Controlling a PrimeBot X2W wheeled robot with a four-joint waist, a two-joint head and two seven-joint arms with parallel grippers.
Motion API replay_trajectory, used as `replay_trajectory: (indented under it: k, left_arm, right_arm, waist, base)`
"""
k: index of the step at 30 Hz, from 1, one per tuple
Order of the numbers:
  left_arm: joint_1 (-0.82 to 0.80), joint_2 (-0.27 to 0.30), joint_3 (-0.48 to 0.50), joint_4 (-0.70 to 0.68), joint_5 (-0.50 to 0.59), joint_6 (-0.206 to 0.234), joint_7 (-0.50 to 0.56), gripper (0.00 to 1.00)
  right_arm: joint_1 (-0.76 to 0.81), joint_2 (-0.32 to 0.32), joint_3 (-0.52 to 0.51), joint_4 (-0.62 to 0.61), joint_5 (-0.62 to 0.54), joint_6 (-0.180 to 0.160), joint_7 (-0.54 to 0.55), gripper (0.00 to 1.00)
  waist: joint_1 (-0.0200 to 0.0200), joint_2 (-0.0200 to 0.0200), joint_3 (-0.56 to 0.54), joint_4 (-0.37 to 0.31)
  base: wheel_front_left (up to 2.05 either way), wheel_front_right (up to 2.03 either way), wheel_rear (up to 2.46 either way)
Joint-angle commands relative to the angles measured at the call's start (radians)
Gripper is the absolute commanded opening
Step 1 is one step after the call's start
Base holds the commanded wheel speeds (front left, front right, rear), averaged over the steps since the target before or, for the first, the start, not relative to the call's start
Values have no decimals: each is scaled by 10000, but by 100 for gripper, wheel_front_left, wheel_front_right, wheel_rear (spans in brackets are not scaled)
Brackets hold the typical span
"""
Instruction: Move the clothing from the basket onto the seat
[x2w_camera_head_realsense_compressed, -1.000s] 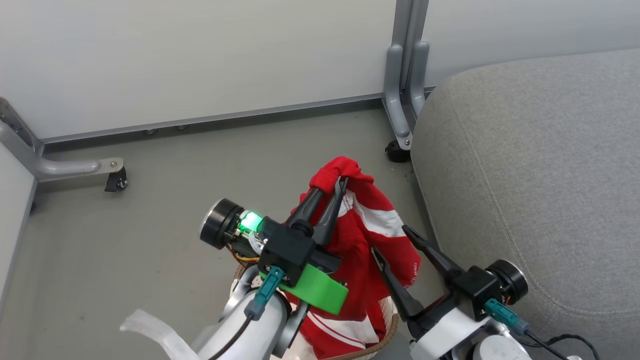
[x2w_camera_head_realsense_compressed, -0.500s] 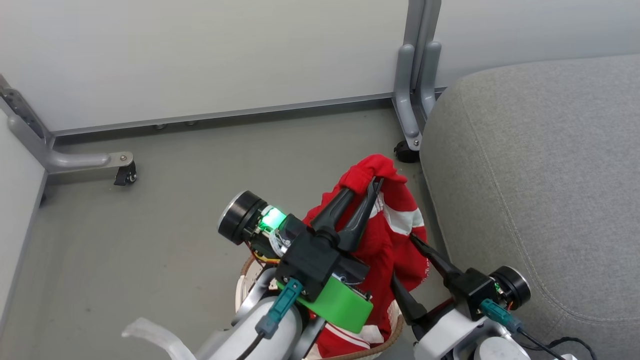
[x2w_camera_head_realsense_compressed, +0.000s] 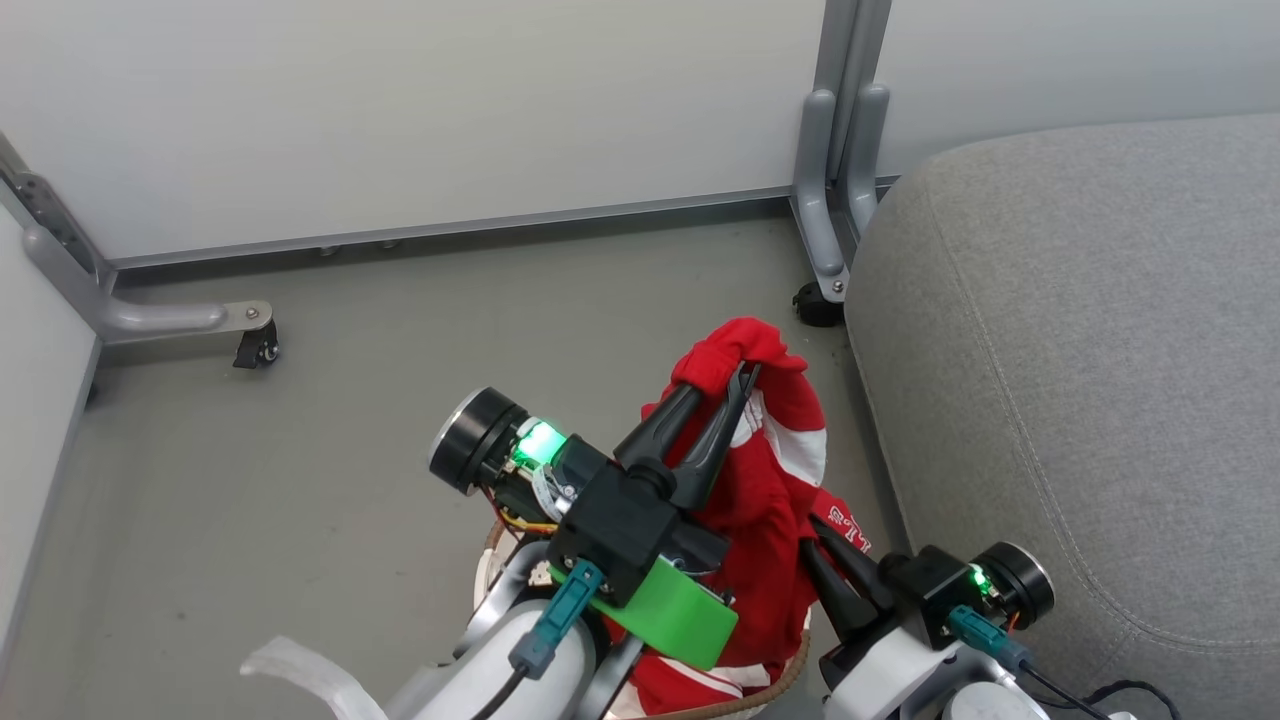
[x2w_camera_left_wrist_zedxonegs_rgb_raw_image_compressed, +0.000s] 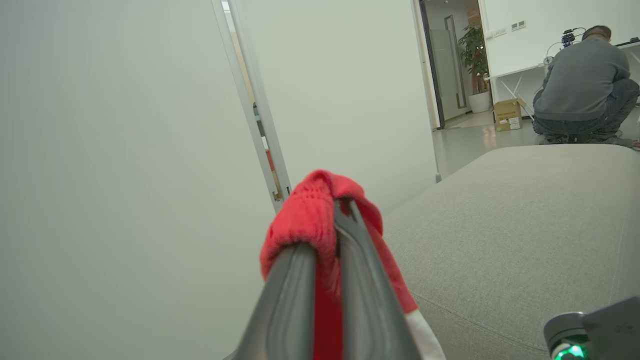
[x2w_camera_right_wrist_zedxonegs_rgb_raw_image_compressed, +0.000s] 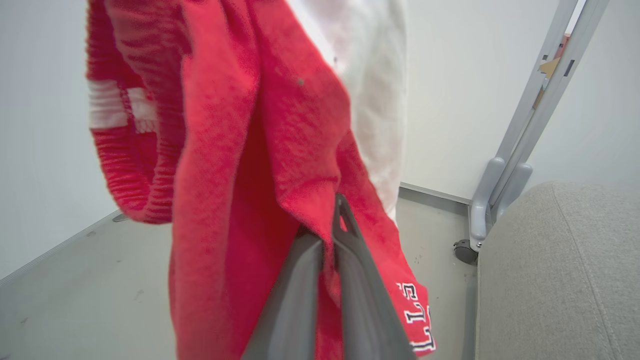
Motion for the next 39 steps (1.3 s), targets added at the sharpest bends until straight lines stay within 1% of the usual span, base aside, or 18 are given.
replay_trajectory:
  k: [1,7,8,9,10,18,30,34,38,39]
  left_arm:
    - [65,70,22,39,-5,72,14,0]
    - [107,138,48,231,-83,169,117,0]
    - [99,140,67,250,-75,197,127,19]
    - [65,192,41,299,2,204,171,86]
    - [68,181,51,320,-8,234,216,100]
    - [96,261,-12,531,-108,286,524,100]
    - [235,480,-124,752,-292,174,936,100]
    - [307,627,-223,886,-414,76,1281,100]
    - [391,919,-429,1023,-495,-183,1877,100]
    - [426,941,-431,1024,-535,-191,1975,100]
  right_arm:
    - [-42,-32,31,8,65,-3,-32,0]
    - [44,-75,76,-4,205,-3,-32,0]
    - [51,-83,71,0,225,-3,-32,0]
    - [49,-90,59,8,237,-3,-32,0]
    - [50,-93,52,13,244,-3,-32,0]
    - [-17,-72,-45,54,339,-3,-32,0]
    - [20,58,-366,-156,379,-3,-32,0]
    - [23,107,-536,-179,371,-3,-32,0]
    - [15,95,-592,-181,339,-3,-32,0]
    - [31,96,-611,-183,337,-3,-32,0]
  waist:
    - [1,0,18,-14]
    - [1,0,84,-40]
    - [1,0,94,-39]
    - [1,0,106,-38]
    - [1,0,113,-39]
    - [1,0,161,-51]
    - [1,0,202,-68]
    - [1,0,229,-118]
    - [1,0,250,-172]
    - [1,0,250,-179]
  base:
    - [0,0,0]
    - [0,0,0]
    - [0,0,0]
    - [0,0,0]
    - [0,0,0]
    - [0,0,0]
    - [0,0,0]
    - [0,0,0]
    - [0,0,0]
    - [0,0,0]
